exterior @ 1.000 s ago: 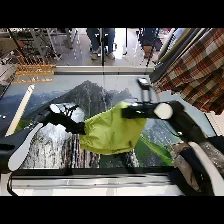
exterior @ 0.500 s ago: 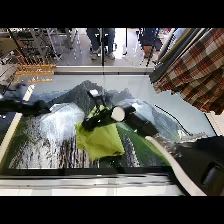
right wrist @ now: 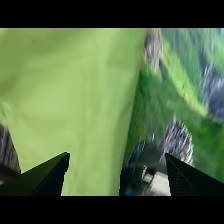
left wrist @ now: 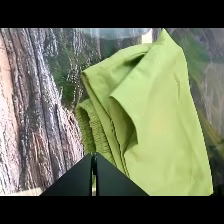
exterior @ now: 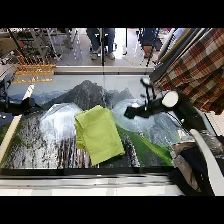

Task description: Fold the clothes and pants, and hang the long-sleeved shirts on hangers.

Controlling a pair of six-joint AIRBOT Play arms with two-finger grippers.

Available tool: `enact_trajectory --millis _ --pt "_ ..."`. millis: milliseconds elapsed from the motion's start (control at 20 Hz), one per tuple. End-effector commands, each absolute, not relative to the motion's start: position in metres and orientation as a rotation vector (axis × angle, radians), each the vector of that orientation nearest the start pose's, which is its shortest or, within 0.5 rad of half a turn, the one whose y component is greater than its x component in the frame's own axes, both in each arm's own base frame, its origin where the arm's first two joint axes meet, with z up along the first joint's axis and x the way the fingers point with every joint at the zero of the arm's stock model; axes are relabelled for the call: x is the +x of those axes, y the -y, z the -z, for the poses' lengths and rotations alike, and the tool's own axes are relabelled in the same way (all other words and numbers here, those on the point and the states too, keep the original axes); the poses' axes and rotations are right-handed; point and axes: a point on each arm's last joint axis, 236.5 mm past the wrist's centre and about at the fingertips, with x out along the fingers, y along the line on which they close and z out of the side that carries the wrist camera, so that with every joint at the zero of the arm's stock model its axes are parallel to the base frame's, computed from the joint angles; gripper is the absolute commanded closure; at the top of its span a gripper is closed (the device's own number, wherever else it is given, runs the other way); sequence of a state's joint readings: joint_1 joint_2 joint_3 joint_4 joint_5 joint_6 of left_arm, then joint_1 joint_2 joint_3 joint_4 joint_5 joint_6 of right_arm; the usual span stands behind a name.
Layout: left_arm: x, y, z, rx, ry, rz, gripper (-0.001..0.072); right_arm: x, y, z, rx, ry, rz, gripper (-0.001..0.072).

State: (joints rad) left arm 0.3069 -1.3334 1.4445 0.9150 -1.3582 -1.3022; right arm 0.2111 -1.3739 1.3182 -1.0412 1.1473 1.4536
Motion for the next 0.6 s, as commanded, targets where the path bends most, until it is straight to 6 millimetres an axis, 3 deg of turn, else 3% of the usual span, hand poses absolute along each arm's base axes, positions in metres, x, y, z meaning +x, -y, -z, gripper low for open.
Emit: enact_trajectory --millis 0,250,350,400,450,500,550 --pt "0.423 0.023 -0.119 -0.431 -1.057 0.372 0.0694 0.377 -0.222 0.011 0.478 -1.282 -0.650 0.0007" --pt "0.415 0.033 -0.115 -0.406 -1.092 0.416 0.0694 0.400 -0.286 0.082 0.489 -1.424 -0.744 0.0000" --pt "0.404 0.037 -0.113 -0.404 -1.138 0.443 0.0694 0.410 -0.306 0.095 0.543 -1.487 -0.738 0.0002" --pt "0.398 0.039 -0.111 -0.404 -1.162 0.457 0.0694 0.412 -0.321 0.090 0.586 -1.508 -0.783 0.0014" --pt "0.392 0.041 -0.110 -0.403 -1.185 0.471 0.0694 0.411 -0.336 0.078 0.623 -1.514 -0.841 0.0103" --pt "0.387 0.043 -0.110 -0.394 -1.200 0.487 0.0694 0.414 -0.350 0.062 0.649 -1.494 -0.889 0.0536" --pt "0.383 0.044 -0.109 -0.382 -1.214 0.506 0.0694 0.417 -0.359 0.045 0.651 -1.462 -0.924 0.0695"
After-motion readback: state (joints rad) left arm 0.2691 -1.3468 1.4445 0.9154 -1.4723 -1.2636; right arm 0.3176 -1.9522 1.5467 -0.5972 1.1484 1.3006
